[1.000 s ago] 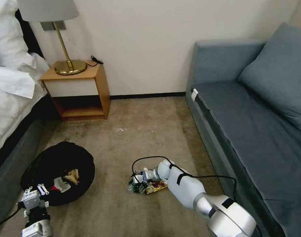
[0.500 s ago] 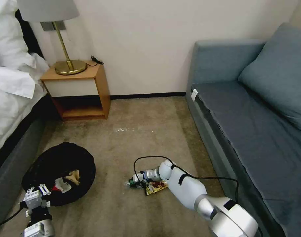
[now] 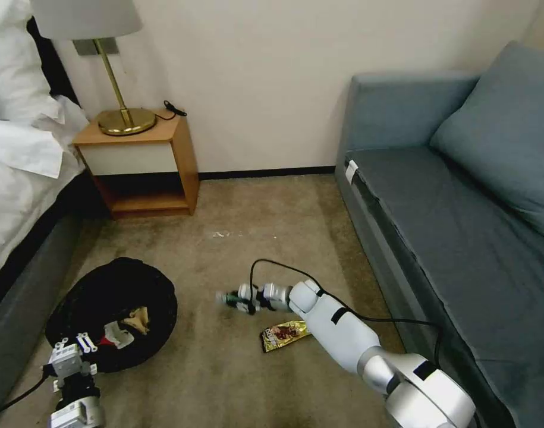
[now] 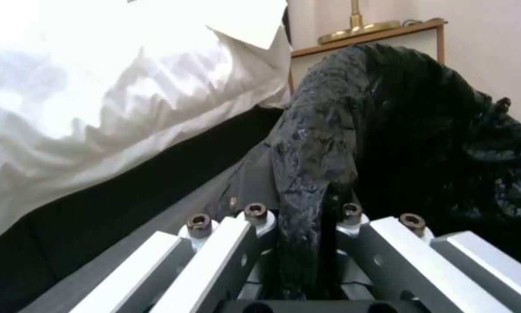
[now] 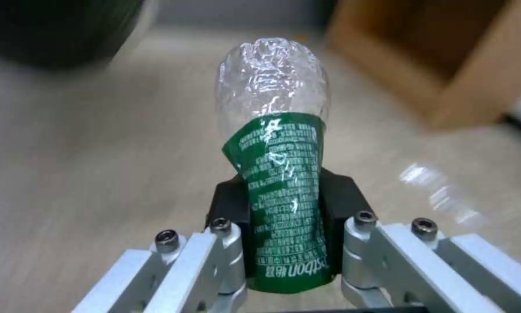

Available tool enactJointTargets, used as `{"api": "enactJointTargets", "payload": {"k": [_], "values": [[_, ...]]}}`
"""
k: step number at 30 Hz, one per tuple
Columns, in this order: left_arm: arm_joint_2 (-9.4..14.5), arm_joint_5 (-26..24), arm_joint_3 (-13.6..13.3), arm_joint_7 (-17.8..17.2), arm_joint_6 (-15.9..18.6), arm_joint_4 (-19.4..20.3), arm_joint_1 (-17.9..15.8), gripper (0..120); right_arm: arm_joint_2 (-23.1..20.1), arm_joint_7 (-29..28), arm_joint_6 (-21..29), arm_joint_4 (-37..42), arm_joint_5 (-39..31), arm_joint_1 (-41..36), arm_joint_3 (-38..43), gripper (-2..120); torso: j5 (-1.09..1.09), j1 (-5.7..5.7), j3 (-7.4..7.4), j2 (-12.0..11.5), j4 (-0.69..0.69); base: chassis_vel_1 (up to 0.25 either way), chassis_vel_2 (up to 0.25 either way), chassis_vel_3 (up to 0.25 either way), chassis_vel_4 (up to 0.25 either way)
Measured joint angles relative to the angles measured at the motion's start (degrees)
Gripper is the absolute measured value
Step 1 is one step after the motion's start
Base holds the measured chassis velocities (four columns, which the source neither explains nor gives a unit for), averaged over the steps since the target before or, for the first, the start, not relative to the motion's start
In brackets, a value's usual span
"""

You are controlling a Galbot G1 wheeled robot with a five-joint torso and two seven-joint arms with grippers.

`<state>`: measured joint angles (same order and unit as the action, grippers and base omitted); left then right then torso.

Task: Pick up the trash bin, then pick up the garbage on the floor and place it into the trash bin.

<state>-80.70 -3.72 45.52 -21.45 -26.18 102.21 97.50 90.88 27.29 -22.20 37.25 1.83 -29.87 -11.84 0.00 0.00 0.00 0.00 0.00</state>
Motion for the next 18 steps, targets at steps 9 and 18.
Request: {"api": "enactJointTargets", "payload": {"k": [9, 18], "values": [[-0.14, 0.44, -0.29, 0.04, 0.72, 0.86, -0.32, 6, 1.21, -6.83, -3.51, 11.38, -18.45, -2.64, -5.32, 21, 0.00, 0.00, 0.00, 0.00, 0.00, 0.000, 0.000, 0.000, 0.000], [0.18, 0.26, -0.11, 0.06, 0.64, 1.10, 0.13, 6, 1.24, 1.85, 3.37, 23.03, -36.84, -3.80, -12.24, 21, -0.01, 0.00, 0.00, 0.00, 0.01, 0.000, 0.000, 0.000, 0.000]]}}
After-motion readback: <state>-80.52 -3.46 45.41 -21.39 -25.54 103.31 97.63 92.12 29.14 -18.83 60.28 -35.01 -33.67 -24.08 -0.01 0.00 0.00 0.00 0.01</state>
